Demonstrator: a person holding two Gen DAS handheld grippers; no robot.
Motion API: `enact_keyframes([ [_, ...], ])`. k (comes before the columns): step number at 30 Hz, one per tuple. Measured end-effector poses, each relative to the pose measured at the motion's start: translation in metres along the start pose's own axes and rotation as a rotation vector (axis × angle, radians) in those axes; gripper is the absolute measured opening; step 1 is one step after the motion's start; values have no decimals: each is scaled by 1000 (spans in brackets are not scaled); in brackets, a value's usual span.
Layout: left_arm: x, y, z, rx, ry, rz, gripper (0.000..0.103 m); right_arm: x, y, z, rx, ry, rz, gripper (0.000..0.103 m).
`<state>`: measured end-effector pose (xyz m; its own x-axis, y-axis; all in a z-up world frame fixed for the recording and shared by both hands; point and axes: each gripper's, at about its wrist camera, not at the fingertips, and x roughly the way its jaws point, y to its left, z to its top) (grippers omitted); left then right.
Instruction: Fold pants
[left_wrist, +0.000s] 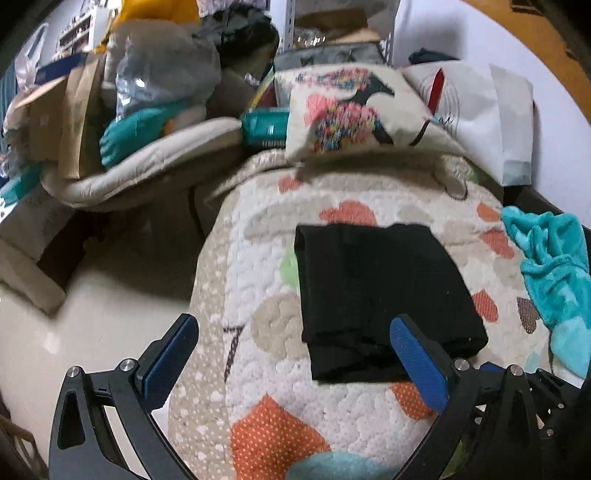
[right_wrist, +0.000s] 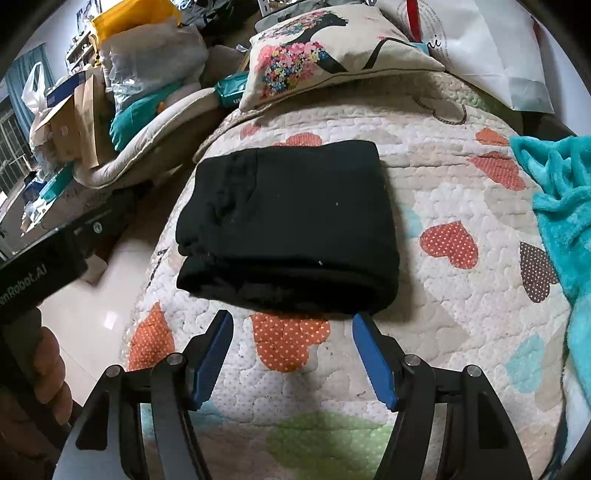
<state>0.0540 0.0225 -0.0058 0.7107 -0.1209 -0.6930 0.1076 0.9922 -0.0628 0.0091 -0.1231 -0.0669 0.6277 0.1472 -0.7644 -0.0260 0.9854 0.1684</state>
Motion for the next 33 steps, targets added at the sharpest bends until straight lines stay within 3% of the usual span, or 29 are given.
enact_keyframes([
  [16, 16, 3, -5, -27, 111, -41, 103, 4, 0, -3, 10, 13, -31, 77],
  [33, 27, 2, -10, -38, 164, -48, 103, 5, -1, -4, 20, 17, -35, 78],
])
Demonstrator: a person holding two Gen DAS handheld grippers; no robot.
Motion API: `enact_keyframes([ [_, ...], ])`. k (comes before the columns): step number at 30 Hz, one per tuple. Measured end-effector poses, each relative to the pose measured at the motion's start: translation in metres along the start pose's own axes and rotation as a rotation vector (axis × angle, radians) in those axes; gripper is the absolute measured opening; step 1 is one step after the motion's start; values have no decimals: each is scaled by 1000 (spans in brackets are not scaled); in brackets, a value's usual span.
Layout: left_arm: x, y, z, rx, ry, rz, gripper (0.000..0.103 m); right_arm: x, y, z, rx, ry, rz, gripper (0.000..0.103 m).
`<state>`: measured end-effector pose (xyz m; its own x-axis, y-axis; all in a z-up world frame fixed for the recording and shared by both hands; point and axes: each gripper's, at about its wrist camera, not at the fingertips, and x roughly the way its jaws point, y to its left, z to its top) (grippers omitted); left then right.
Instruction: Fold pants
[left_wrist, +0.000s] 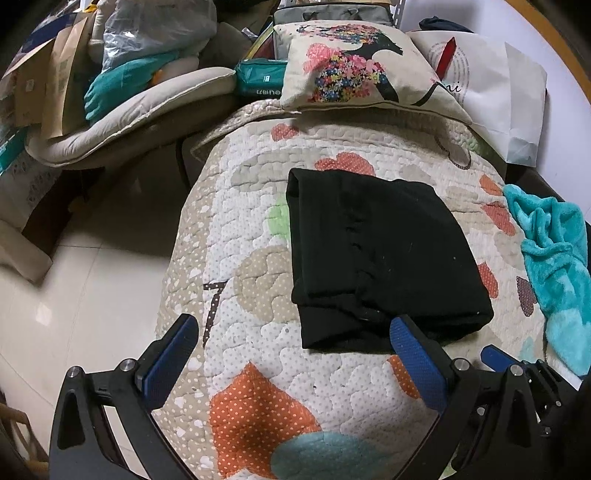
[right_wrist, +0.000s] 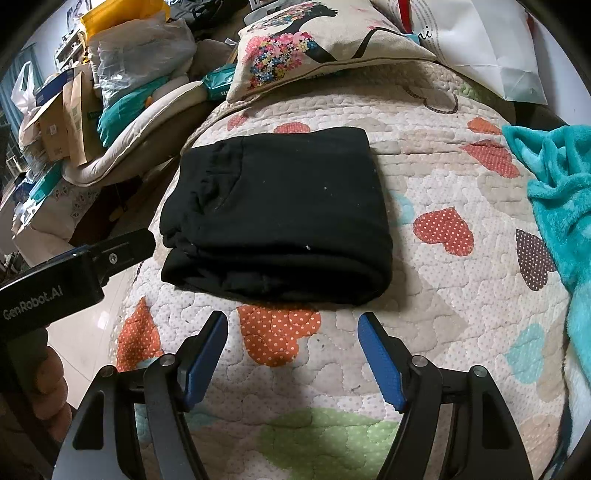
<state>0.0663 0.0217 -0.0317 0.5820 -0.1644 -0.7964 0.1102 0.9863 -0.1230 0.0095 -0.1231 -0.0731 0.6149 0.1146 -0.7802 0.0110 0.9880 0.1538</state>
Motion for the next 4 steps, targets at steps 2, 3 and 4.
enact_keyframes([
  [2, 2, 0, -1, -7, 11, 2, 103, 0, 0, 0, 2, 0, 0, 78],
  [3, 3, 1, -1, -12, 19, -2, 103, 0, 0, 0, 3, 0, -1, 79],
  [4, 5, 1, -2, -21, 33, -8, 103, -1, 0, 0, 4, -1, -4, 79],
])
